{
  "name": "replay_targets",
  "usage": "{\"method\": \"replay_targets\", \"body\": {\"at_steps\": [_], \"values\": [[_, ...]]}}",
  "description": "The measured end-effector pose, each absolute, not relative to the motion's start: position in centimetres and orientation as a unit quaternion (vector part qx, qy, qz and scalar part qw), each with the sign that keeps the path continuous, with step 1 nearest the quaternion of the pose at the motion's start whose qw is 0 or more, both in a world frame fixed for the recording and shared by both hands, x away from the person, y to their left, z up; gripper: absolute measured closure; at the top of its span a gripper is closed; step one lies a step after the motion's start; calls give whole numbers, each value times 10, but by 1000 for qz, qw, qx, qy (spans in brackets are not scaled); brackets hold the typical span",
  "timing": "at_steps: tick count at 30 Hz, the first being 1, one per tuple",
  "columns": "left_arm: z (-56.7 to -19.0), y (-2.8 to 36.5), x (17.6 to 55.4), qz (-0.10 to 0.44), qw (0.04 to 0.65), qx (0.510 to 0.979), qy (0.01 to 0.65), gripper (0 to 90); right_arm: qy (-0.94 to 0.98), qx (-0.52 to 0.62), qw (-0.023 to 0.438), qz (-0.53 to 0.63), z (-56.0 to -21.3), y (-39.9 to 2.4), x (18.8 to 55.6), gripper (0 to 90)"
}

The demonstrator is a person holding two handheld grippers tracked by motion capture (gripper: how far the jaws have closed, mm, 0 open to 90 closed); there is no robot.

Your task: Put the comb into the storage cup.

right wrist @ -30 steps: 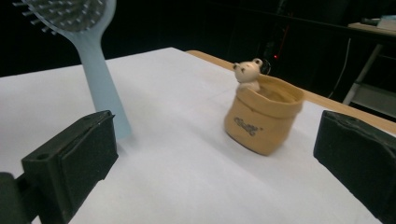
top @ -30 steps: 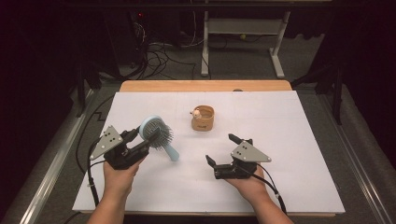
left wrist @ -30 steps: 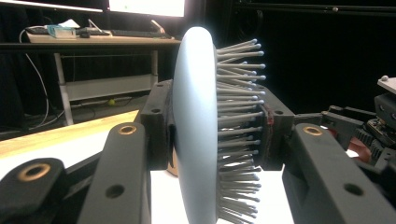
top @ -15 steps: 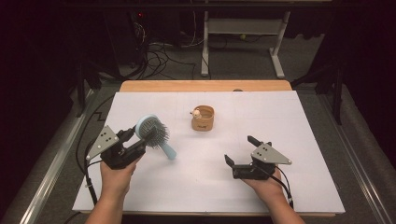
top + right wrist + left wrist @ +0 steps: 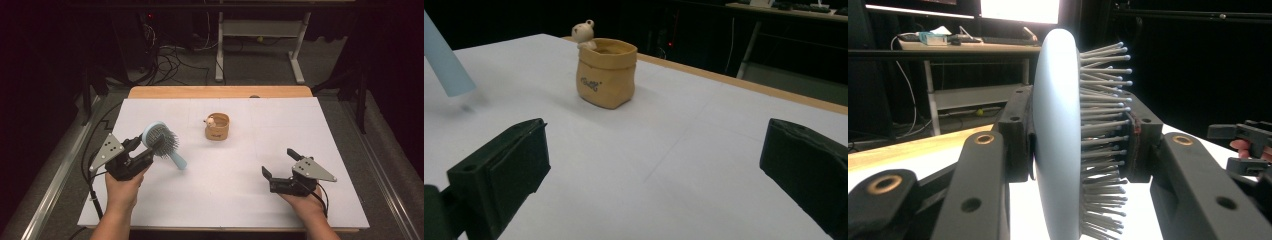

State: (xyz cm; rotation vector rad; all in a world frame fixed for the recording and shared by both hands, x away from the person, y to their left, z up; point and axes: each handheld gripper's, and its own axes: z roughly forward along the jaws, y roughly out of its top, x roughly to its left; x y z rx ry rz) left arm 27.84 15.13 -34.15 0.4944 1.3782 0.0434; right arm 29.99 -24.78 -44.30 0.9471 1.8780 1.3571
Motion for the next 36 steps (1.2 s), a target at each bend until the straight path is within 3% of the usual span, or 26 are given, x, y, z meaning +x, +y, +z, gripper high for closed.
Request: {"method": "replay_targets", "body": {"at_steps": [9,36], "values": [[-342,151,279,22,744,227,628,574,698,375,321,518,-446,-267,294,3],[-334,121,291,20,741,246,624,575,694,374,318,528,-449,-270,293,3]]}}
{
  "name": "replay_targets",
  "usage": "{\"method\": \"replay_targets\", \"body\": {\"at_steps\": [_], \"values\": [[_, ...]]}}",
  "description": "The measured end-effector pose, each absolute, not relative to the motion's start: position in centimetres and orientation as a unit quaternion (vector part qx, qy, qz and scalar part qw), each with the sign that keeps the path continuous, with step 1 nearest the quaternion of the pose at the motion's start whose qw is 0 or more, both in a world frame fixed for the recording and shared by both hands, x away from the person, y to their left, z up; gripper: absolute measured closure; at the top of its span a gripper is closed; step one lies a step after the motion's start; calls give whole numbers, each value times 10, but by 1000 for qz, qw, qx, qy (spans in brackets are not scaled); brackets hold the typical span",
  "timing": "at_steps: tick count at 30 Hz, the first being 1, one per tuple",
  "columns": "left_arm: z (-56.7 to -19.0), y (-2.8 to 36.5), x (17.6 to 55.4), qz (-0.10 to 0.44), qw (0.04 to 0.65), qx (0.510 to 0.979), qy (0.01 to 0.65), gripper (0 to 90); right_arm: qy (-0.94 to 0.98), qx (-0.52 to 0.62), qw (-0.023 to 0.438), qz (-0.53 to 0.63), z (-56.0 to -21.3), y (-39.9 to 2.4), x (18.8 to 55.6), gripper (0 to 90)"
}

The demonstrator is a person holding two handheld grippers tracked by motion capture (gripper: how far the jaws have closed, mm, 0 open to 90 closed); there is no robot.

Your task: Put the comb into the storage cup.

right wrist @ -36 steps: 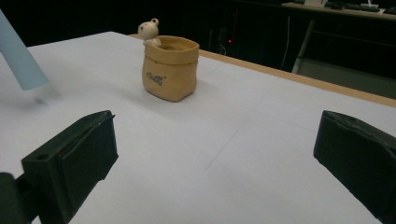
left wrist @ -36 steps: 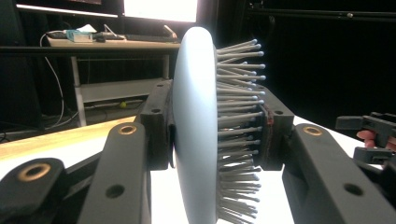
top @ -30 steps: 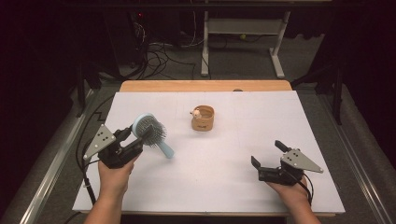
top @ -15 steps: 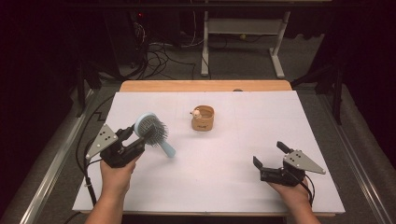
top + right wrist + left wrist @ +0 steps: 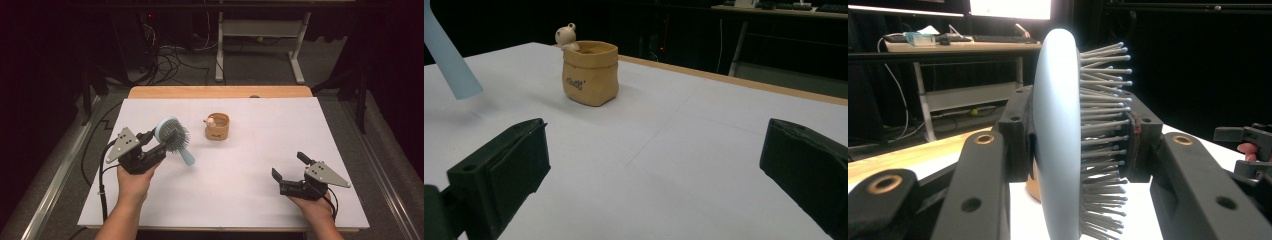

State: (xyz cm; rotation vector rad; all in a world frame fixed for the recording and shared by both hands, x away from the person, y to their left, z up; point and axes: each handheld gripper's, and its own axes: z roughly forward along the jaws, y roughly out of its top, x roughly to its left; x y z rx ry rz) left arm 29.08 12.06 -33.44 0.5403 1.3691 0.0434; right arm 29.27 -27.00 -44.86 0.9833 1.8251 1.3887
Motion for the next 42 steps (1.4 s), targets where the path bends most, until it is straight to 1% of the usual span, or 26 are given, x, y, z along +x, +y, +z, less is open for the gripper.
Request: {"method": "replay_targets", "body": {"at_steps": [4,7,10,12,15,16,23,28,31,36,42], "values": [[-336,119,295,26,742,254,620,575,692,374,319,529,-448,-270,293,3],[-337,116,297,22,738,248,627,575,693,374,320,527,-448,-270,292,3],[-338,116,299,23,740,252,623,575,689,375,323,530,-448,-271,292,2],[-337,114,300,18,740,244,626,575,689,374,324,530,-448,-271,292,2],[-336,112,301,17,741,245,625,575,691,375,321,528,-449,-270,292,2],[-337,113,302,24,743,252,620,575,691,374,322,528,-449,-270,292,3],[-334,107,303,22,746,253,615,575,689,375,325,529,-448,-270,291,3],[-333,103,307,16,742,246,624,575,689,373,326,530,-448,-270,291,3],[-334,103,309,23,744,256,617,575,691,371,326,528,-448,-269,291,3],[-332,100,311,17,743,248,621,575,691,371,327,527,-449,-269,291,3],[-329,96,317,21,745,254,617,575,690,371,327,528,-449,-269,291,3]]}}
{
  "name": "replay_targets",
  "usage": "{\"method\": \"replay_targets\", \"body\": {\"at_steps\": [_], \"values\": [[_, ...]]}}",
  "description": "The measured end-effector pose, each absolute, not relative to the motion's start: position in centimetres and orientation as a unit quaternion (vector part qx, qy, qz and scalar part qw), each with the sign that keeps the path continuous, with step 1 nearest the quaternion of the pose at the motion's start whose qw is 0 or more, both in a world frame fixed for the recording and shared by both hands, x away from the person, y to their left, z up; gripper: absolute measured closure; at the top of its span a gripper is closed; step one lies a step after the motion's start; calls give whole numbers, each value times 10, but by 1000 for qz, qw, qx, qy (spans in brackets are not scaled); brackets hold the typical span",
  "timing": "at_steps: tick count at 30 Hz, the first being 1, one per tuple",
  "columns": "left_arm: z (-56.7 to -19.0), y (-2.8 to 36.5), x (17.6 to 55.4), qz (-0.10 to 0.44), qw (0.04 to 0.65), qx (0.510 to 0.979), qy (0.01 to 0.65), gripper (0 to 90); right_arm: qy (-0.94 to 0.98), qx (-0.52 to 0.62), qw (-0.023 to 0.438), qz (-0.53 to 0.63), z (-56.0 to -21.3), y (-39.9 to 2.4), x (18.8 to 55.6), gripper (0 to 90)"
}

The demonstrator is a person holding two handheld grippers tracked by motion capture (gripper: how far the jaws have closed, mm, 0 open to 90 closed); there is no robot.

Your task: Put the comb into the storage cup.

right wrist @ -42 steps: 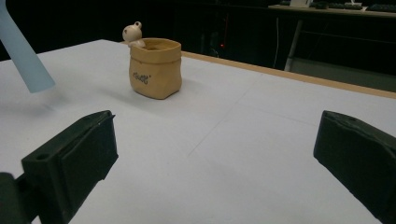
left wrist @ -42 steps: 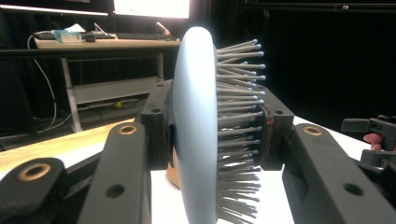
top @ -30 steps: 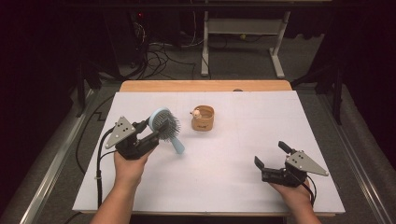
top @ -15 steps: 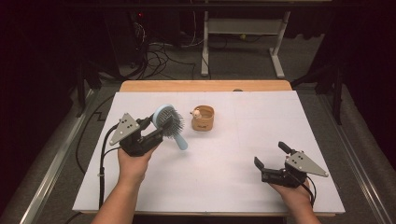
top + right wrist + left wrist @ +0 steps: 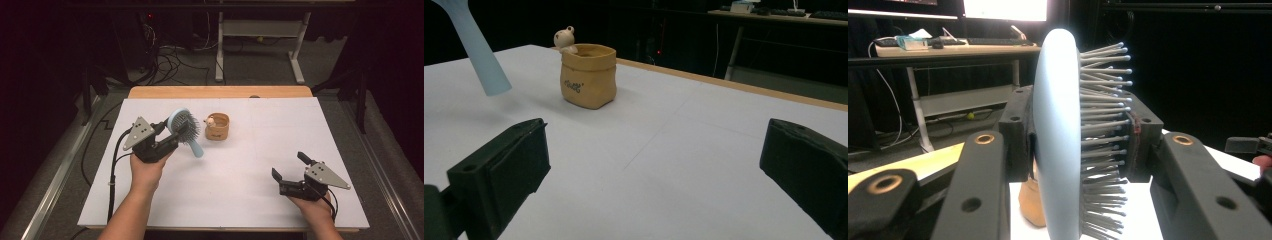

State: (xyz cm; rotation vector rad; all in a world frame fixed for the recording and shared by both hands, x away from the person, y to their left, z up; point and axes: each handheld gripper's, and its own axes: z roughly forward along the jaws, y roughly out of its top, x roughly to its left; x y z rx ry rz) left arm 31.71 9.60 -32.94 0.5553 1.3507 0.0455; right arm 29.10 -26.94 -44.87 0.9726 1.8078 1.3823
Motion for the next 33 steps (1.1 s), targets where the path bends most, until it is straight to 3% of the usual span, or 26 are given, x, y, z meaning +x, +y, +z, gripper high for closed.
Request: {"method": "replay_targets", "body": {"at_steps": [33], "values": [[-316,85,335,14,745,255,616,578,688,375,329,526,-449,-270,292,3]]}}
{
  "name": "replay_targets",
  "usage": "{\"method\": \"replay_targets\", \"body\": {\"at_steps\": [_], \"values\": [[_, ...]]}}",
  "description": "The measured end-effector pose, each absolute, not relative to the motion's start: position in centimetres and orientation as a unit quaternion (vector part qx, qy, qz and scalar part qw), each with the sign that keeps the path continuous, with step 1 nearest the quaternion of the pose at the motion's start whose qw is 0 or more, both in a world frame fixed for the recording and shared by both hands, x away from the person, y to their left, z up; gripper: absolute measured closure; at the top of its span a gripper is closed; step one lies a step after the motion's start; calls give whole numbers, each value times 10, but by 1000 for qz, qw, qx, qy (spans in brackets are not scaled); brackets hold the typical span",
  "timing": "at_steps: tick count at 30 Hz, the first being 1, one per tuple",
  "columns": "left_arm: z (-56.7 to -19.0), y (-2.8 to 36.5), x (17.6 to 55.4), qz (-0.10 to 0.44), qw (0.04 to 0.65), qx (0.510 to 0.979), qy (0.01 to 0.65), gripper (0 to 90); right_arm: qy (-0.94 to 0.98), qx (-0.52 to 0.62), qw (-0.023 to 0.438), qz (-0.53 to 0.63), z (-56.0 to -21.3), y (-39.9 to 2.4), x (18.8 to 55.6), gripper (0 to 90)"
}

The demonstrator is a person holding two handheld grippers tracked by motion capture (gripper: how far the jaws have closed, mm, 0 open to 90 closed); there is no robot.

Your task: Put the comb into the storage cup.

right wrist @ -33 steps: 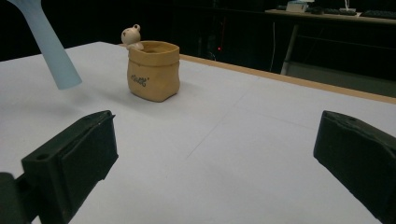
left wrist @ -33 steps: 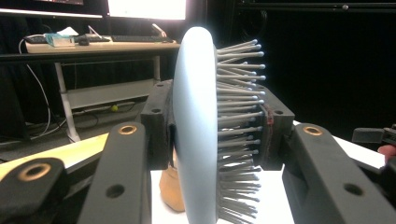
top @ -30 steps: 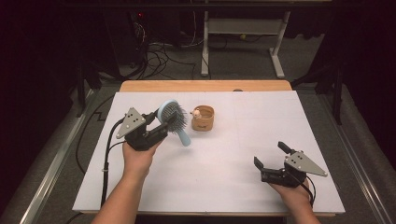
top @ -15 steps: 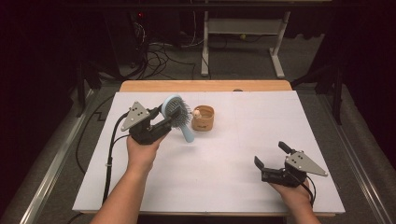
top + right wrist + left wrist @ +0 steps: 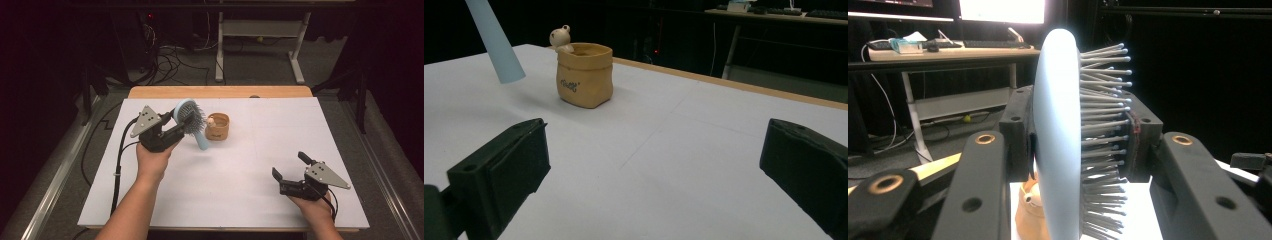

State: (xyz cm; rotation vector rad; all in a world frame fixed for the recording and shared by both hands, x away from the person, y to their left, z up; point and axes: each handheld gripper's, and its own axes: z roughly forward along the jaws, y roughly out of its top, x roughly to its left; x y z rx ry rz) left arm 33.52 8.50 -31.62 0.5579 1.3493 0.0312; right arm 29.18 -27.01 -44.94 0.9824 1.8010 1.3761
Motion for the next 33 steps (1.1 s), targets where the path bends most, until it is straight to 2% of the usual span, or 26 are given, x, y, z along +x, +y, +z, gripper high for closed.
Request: {"method": "replay_targets", "body": {"at_steps": [33], "values": [[-296,75,343,18,754,256,605,578,683,380,334,526,-448,-273,292,3]]}}
